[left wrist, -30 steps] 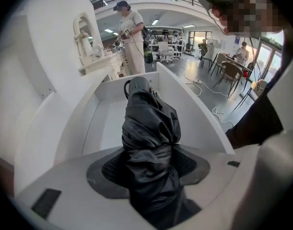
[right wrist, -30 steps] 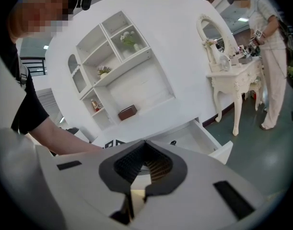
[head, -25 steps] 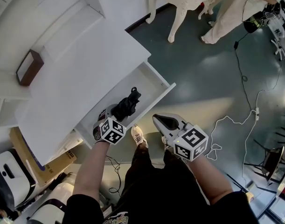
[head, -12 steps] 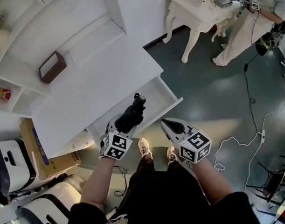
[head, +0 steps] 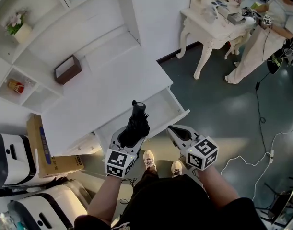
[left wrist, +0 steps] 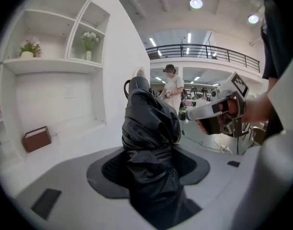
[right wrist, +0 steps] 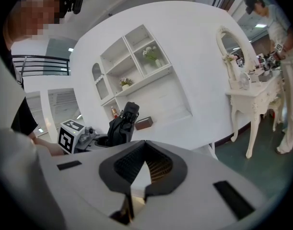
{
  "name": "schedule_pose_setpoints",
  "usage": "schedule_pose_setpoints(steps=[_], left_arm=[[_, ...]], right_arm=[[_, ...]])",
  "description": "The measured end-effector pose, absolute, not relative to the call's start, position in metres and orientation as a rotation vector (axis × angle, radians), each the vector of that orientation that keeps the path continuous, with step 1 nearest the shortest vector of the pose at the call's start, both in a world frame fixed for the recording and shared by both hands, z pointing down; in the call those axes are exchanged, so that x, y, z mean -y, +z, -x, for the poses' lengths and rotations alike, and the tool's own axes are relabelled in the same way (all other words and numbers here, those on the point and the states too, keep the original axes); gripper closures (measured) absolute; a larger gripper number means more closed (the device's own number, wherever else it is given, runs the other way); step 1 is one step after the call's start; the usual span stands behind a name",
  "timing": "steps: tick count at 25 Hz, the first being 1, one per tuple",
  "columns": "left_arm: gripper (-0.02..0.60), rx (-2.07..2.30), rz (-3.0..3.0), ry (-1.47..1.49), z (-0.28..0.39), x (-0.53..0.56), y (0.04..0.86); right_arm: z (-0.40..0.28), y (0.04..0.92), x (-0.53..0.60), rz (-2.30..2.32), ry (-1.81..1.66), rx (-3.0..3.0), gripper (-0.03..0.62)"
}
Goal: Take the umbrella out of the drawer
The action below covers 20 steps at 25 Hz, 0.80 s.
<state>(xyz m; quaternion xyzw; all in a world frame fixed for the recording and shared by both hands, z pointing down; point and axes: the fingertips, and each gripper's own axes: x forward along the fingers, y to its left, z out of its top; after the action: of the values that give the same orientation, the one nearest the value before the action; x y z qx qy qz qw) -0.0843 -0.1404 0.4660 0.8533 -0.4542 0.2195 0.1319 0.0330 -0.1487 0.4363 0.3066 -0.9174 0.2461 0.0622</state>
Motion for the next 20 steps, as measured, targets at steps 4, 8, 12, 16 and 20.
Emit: schedule_pose_setpoints(steps=[4, 8, 12, 16, 20], left_arm=[[0.324, 1.336, -2.430, 0.458, 0.077, 0.124, 0.446], [0.324, 1.374, -2.398, 0.375, 0.069, 0.108, 0.433], [0.324, 1.419, -2.377, 0.356, 0.061, 0.095, 0.428], [0.324, 1.460, -2.353, 0.336, 0.053, 0.081, 0.424], [0.324, 1.510, -2.328, 0.331, 0.045, 0.062, 0.420]], right_arm=[[-0.037, 0.425, 0.143, -0.884, 0.726, 2.807, 0.592], [-0.039, 0.415, 0.136, -0.817, 0.691, 2.837, 0.592], [-0.043, 0.412, 0.128, -0.758, 0.670, 2.853, 0.592], [-0.048, 0.410, 0.118, -0.697, 0.647, 2.864, 0.592], [-0.054, 0.408, 0.104, -0.635, 0.640, 2.884, 0.592]])
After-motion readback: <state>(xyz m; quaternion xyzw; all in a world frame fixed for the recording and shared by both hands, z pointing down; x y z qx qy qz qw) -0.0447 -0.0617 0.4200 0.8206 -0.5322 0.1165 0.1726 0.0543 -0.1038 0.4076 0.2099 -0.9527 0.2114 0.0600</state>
